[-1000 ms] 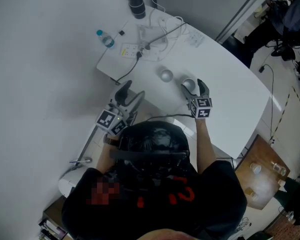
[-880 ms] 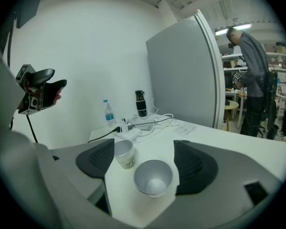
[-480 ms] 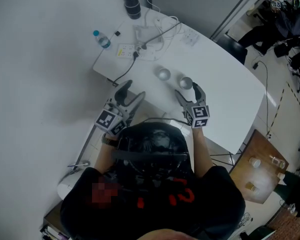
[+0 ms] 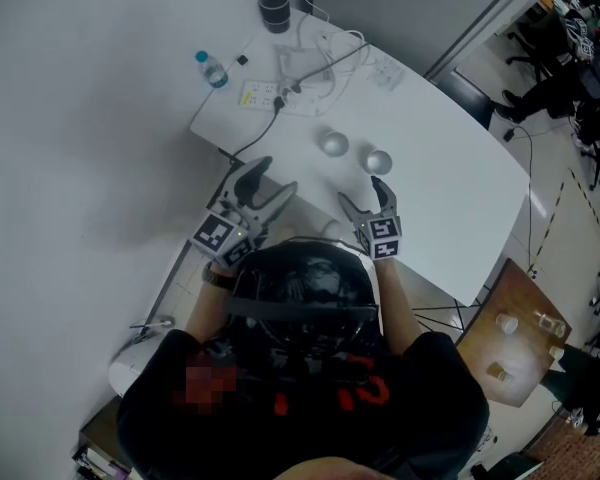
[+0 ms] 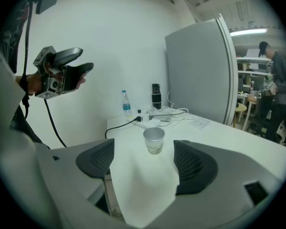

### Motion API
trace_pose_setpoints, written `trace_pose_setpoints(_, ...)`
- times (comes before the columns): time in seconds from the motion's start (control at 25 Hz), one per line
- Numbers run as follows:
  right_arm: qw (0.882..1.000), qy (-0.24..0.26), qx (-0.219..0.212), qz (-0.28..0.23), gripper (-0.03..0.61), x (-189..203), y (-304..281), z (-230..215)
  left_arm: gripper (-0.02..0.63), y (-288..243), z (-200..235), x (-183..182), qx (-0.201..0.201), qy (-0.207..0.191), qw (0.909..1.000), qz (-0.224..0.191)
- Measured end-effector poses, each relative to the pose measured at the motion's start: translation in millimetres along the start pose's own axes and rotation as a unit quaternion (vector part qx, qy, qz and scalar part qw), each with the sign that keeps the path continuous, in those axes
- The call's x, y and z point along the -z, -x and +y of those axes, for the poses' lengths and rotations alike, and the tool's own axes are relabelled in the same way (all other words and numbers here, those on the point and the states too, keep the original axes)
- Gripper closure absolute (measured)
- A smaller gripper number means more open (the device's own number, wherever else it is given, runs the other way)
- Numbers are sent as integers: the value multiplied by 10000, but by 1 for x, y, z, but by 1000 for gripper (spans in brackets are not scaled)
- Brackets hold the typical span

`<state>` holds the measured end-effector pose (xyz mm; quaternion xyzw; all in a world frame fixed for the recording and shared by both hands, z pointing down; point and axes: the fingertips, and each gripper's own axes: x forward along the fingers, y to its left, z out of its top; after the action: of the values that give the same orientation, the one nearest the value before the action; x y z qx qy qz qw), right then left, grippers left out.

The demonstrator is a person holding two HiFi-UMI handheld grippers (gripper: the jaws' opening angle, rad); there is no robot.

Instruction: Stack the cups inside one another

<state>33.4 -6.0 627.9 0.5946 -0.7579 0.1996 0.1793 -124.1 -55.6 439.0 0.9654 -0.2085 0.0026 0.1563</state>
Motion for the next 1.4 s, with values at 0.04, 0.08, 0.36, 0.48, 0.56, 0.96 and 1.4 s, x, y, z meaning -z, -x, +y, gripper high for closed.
trace_pose_setpoints(0.04,10000,-16,-23,74,178,6,-5,2,330,2,-1,0,3,16,10000,-2)
trace_pose_setpoints(0.08,9999,-33,-46,138,178,12,-12,4,330,3,0,0,1,19,10000,-10)
trace_pose_setpoints(0.36,9977,-365,-139,551,178,31,-62,0,330,27,13,-10,-288,-158,9993,-169)
trace_pose_setpoints(0.48,9958,-432,-103,795,178,39,-86,-8,330,37,22,-9,-444,-115,9987,-236)
trace_pose_setpoints(0.56,9947,-466,-128,907,176,41,-100,-10,330,44,27,-11,-591,-105,9979,-250)
trace_pose_setpoints(0.96,9918,-223,-386,1201,137,44,-136,-18,330,65,37,-11,-1015,-62,9945,-264)
trace_pose_setpoints(1.4,9891,21,-585,1352,137,46,-159,-31,330,55,30,-9,-1169,-74,9930,-120)
